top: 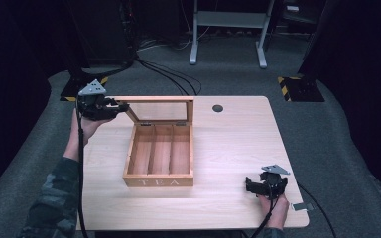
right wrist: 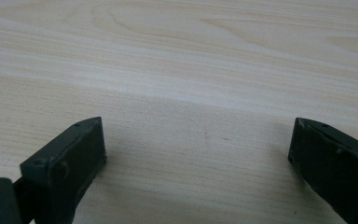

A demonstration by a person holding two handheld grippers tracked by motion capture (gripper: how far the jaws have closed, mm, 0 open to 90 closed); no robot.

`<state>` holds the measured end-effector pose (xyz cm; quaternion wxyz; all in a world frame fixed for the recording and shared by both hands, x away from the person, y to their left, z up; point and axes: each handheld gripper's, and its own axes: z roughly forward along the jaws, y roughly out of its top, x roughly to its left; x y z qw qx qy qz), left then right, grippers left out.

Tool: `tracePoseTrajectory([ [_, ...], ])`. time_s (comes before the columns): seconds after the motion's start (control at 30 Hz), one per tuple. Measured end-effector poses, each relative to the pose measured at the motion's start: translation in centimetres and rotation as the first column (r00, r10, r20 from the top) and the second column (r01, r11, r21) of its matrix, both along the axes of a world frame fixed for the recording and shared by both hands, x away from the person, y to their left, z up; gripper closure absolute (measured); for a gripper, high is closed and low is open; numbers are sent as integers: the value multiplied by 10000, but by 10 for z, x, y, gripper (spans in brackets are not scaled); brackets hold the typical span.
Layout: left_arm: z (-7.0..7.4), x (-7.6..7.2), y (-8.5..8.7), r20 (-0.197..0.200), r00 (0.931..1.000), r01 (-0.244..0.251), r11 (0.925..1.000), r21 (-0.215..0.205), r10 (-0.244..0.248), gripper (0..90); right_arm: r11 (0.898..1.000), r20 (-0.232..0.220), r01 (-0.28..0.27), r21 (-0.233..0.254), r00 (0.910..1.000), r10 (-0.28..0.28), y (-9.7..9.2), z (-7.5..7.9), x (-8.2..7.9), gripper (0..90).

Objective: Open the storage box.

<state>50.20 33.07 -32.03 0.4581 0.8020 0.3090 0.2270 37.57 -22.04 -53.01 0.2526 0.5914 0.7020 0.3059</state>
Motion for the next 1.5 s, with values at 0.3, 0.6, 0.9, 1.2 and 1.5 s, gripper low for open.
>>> tracePoseTrajectory([
  [0.3, 0, 0, 0, -3, 10000, 9, 10000, -3, -9, 610, 10000, -68, -5, -25, 10000, 5, 0, 0, 0, 32],
  [0.6, 0, 0, 0, -18, 10000, 22, 10000, -2, -22, 611, 10000, -65, -5, -13, 10000, 5, 0, 0, 0, 32],
  [0.9, 0, 0, 1, -23, 10000, 28, 10000, -14, -28, 611, 10000, -65, -8, -14, 10000, 8, 0, 0, 0, 32],
  [1.2, -1, 0, 0, 9, 10000, 0, 10000, -51, 0, 611, 10000, -65, -10, -11, 10000, 10, 0, 0, 0, 33],
  [1.5, 0, 0, 1, -11, 10000, 50, 10000, 4, -50, 611, 10000, -68, -20, -3, 10000, 20, 0, 0, 0, 34],
])
